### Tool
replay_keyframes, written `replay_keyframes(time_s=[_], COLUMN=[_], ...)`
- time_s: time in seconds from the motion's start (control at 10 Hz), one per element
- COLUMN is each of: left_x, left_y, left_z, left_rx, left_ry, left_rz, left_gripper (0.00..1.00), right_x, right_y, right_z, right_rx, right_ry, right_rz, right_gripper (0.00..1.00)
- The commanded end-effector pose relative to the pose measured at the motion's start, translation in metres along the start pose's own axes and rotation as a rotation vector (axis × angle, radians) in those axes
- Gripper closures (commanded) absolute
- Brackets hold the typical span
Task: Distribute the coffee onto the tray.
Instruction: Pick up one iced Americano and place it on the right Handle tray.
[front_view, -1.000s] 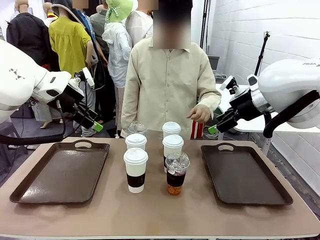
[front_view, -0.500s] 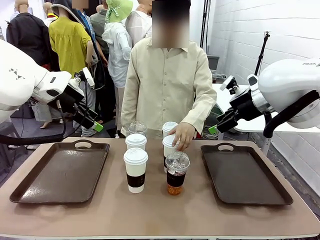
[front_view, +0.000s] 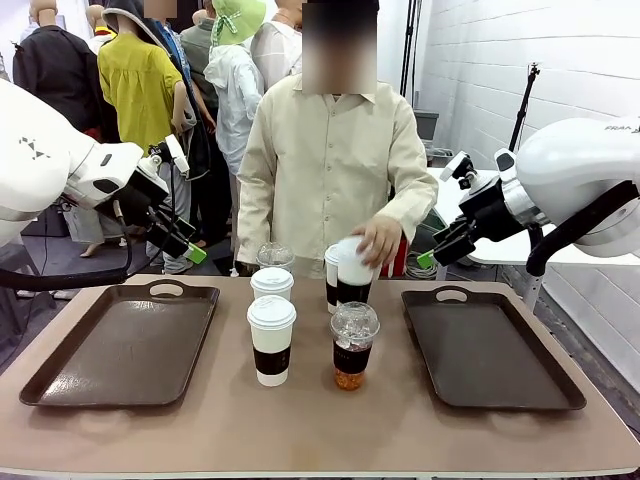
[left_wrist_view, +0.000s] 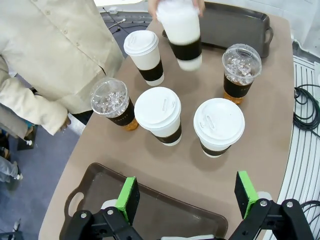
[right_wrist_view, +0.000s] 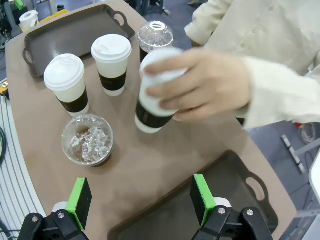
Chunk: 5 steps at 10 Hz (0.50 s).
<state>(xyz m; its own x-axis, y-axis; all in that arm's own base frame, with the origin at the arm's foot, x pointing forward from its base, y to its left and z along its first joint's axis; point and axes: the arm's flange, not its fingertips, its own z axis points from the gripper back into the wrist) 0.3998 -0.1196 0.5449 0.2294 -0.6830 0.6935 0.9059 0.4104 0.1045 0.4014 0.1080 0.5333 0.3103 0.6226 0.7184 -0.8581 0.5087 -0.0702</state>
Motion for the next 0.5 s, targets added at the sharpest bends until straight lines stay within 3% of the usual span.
replay_keyframes(time_s=[0.0,0.2,0.4], left_x=[-0.002,-0.002,-0.002], left_y=[0.003,0.003,0.003], left_z=[0.0,0.0,0.0], left_rx=[-0.016,-0.016,-0.016], left_ry=[-0.018,-0.018,-0.018], left_rz=[-0.006,-0.006,-0.006], left_gripper=[0.0,0.0,0.0], right_x=[0.0,-0.01,-0.021], right_y=[0.0,-0.01,-0.017], right_z=[0.0,-0.007,-0.015], right_rx=[0.0,0.128,0.155], right_ry=[0.0,0.044,0.111], right_rz=[0.0,0.078,0.112], right_gripper=[0.0,0.0,0.0])
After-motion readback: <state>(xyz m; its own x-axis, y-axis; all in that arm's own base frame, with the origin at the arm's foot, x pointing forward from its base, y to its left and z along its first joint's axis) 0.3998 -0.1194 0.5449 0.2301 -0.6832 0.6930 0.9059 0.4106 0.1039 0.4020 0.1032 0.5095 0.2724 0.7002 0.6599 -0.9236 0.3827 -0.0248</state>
